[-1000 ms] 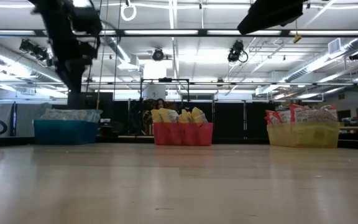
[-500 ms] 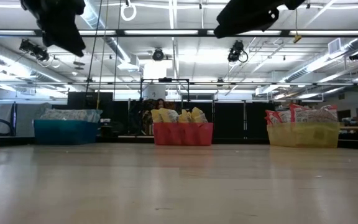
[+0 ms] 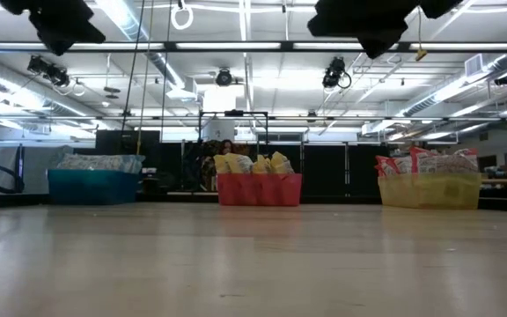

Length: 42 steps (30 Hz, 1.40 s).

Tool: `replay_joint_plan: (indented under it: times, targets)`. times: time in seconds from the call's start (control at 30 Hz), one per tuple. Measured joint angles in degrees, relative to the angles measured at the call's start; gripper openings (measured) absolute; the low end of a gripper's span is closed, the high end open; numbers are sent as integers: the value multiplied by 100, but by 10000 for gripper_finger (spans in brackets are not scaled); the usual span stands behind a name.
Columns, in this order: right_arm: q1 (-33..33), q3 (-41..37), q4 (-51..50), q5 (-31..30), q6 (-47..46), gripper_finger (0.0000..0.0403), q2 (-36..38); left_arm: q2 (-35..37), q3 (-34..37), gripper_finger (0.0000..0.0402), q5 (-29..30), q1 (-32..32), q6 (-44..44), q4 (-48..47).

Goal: Sort Maruchan noodles
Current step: Return to Home Position

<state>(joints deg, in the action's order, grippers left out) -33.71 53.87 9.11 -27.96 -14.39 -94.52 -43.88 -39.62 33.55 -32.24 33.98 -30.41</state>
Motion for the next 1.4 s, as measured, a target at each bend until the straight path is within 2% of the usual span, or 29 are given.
replay_joint_plan:
  times: [0.13, 0.23, 0.37, 0.53, 0.7, 0.77, 0.83, 1.0, 1.1, 1.2, 1.3, 1.4]
  targets:
    - [126, -20, 163, 552, 151, 53, 0, -4, 709, 171, 600, -769, -97, 1453]
    - [408, 27, 151, 903, 326, 12, 0, -7, 1150, 171, 963, -1209, -551, 2450]
    - [890, 48, 247, 1071, 678, 16, 13, -7, 1633, 172, 1424, -1541, -1324, 3631]
    - [1589, 48, 362, 985, 1204, 22, 13, -11, 2238, 172, 1557, -1446, -1495, 4494]
    - [2223, 50, 835, 943, 1931, 13, 13, -11, 2986, 172, 1443, -998, -1446, 5295]
    - [2362, 48, 884, 948, 2146, 10, 91, -5, 3213, 172, 1046, -696, -1729, 5770]
    - [2441, 48, 897, 960, 2264, 9, 255, 9, 3314, 172, 412, -290, -2008, 6101]
    - [2550, -268, 805, 1002, 2441, 12, 943, 24, 3327, 166, -999, 960, -2677, 6470]
    - [2741, -791, 978, 1130, 2322, 12, 1491, 152, 3327, 147, -1634, 1766, -3159, 6410]
    - [3221, -1540, 1375, 1672, 1809, 8, 2054, 395, 3331, 122, -2356, 2529, -3484, 6350]
    - [3773, -2243, 1619, 2132, 1229, 6, 2649, 669, 3355, 98, -3190, 3236, -3546, 6198]
    - [4098, -2786, 1544, 2139, 987, 7, 3293, 869, 3516, 77, -3727, 3838, -3351, 6187]
